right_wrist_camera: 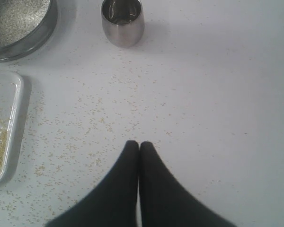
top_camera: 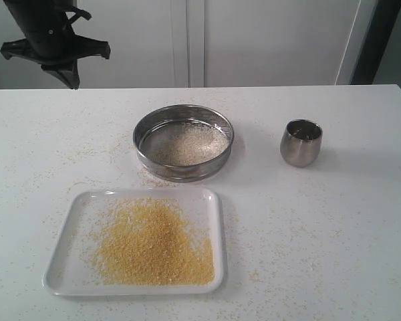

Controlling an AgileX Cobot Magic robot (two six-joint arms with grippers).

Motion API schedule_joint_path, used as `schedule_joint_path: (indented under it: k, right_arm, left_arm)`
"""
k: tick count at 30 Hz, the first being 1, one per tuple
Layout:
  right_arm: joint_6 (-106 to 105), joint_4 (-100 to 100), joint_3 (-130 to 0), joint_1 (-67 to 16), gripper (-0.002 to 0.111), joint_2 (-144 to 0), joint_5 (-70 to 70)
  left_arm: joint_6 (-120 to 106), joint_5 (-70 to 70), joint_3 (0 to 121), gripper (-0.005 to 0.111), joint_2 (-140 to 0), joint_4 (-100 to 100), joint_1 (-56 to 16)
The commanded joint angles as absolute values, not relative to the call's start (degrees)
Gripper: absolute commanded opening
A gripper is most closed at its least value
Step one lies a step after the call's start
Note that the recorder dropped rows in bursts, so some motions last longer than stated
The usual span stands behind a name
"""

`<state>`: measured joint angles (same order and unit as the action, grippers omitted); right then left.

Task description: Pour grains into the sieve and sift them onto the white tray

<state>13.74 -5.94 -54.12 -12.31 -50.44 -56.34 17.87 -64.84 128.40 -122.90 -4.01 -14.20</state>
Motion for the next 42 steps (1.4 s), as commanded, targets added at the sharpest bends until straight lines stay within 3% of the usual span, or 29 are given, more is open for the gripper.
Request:
schedule_joint_path:
  k: [1,10,42]
  right_arm:
    - [13.84,-5.96,-53.94,-11.93,0.0,-50.09,-55.63]
    - [13.84,-5.96,-53.94,-11.93,0.0,-50.09,-55.63]
    - [13.84,-5.96,-53.94,-11.93,0.0,-50.09,-55.63]
  left_arm:
    - [16.11,-69.96,128.58,0.0,-121.07,-2.21,-13.87]
    - [15.61,-69.96,116.97,0.0,-116.63,-1.77,-12.75]
    - [4.09,-57.41,74.67,0.0,-79.28,9.49,-1.2]
